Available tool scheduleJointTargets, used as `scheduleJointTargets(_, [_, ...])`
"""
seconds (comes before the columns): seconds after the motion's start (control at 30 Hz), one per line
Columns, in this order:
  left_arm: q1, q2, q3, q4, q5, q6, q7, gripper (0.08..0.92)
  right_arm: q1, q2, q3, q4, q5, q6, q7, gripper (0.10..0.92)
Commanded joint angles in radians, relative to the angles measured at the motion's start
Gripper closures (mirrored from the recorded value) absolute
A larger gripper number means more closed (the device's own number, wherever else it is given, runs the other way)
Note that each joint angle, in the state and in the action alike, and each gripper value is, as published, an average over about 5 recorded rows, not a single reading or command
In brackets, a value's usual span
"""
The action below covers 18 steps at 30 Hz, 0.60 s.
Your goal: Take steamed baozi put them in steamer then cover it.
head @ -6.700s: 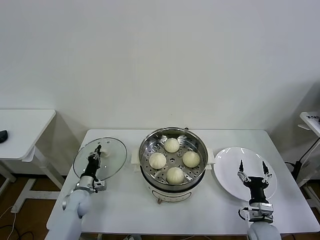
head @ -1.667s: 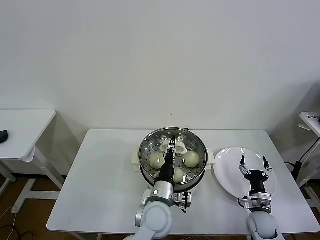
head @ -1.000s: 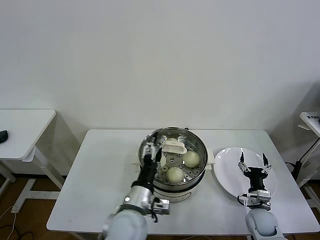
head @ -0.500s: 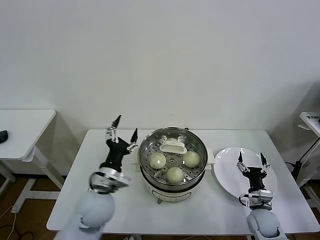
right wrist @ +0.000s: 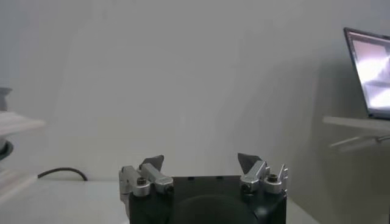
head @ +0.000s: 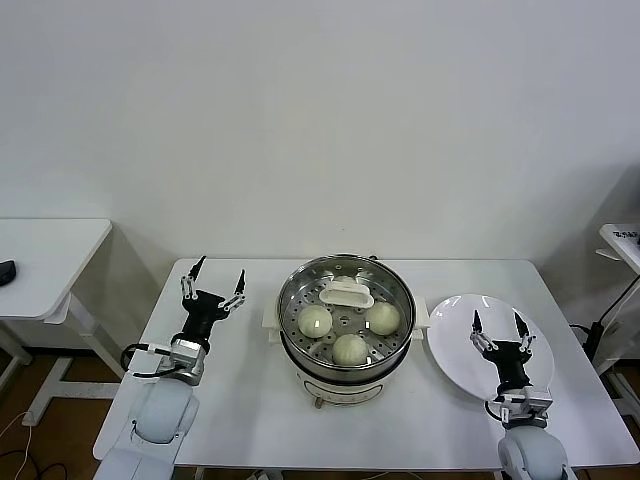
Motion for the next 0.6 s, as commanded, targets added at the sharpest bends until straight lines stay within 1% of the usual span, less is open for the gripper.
scheduleJointTargets(0.03, [0.02,-0.011,-0.052,0.084,-0.177,-0.089,0.0,0.177,-0.037,-0.004,0.008,0.018,0.045,-0.008,-0.025,0.203])
scheduleJointTargets(0.6, [0.086,-0.033,-0.054,0.054,-0.163,-0.11,0.013,0.177,-0.073,0.0,0.02,0.029,0.04,-0.008,-0.028,0.203])
